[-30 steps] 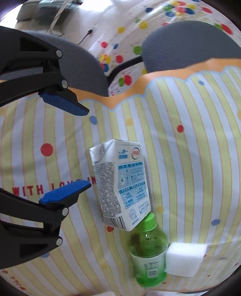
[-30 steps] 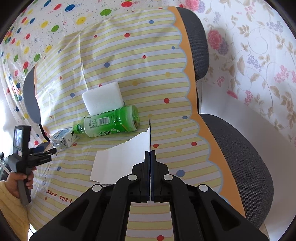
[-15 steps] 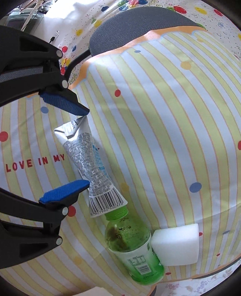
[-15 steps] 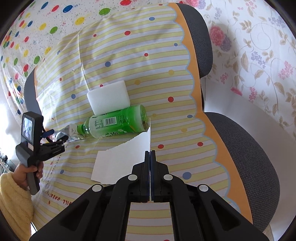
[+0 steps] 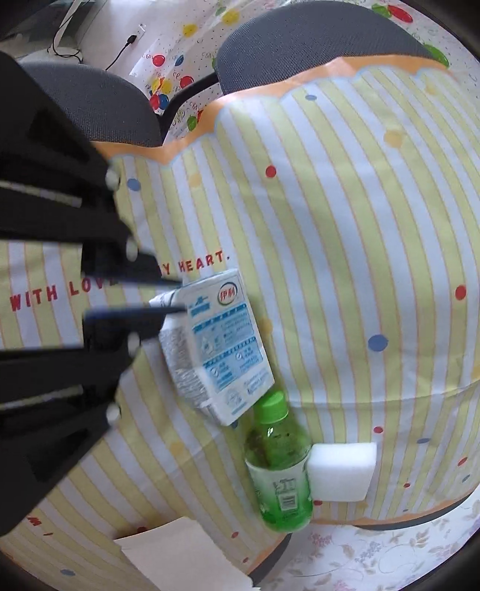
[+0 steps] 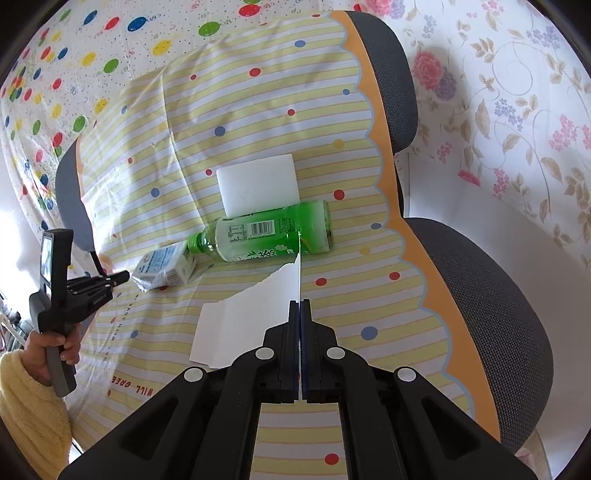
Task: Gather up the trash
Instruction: 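Lift the milk carton with the left gripper, then carry the paper strip and milk carton over the pink bin and open both grippers, then move both empty grippers back over the chair seat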
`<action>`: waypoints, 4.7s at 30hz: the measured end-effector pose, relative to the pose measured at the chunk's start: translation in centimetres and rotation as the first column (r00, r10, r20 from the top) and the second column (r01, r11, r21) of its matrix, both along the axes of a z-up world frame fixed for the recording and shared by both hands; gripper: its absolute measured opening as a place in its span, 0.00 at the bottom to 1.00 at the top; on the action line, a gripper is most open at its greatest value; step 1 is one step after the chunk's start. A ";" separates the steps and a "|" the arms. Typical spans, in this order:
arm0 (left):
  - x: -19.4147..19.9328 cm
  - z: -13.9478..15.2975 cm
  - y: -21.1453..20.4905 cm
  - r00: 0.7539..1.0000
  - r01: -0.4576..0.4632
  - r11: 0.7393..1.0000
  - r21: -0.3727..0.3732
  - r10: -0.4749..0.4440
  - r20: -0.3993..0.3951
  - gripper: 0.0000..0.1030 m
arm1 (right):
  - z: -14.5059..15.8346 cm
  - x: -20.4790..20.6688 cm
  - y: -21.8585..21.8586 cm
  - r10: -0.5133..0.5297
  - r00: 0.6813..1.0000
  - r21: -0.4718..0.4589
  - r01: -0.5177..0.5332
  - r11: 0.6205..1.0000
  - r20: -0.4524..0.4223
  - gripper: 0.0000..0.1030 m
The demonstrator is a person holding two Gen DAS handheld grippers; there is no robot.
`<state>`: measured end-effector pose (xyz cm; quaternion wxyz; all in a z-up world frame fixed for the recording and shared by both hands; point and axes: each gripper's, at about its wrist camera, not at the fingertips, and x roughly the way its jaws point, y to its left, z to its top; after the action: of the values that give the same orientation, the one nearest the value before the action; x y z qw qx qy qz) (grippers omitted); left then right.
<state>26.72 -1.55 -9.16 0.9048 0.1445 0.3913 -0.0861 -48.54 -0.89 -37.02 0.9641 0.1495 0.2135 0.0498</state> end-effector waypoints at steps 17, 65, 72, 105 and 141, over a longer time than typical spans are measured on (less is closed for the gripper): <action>0.3 -2.7 -7.7 0.988 0.068 0.950 0.306 -0.107 0.112 0.78 | -0.2 0.7 -0.9 0.020 1.000 0.025 -0.020 0.999 0.000 0.01; -31.3 4.7 -21.7 0.900 0.424 0.844 -0.329 -0.434 0.046 0.16 | -7.7 -29.5 -10.4 -0.448 0.893 0.031 0.449 0.893 -0.052 0.01; -32.4 3.3 -22.7 0.887 0.444 0.841 -0.310 -0.460 0.022 0.16 | -11.5 -28.1 -12.1 -0.454 0.881 0.048 0.463 0.885 -0.133 0.01; -36.4 0.2 -34.2 0.690 0.677 0.670 -0.304 -0.722 -0.053 0.23 | -10.8 -31.9 -15.8 -0.494 0.867 0.171 0.498 0.850 -0.068 0.17; -23.9 11.1 -11.5 0.981 0.138 0.975 -0.173 -0.110 0.162 0.63 | 0.0 -20.1 -7.8 -0.226 0.974 0.023 0.226 0.974 0.027 0.17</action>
<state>2.79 -13.02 1.93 0.9342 0.0907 0.3019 -0.1668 -68.59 -8.74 -37.01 0.9650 0.1818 0.1805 -0.0558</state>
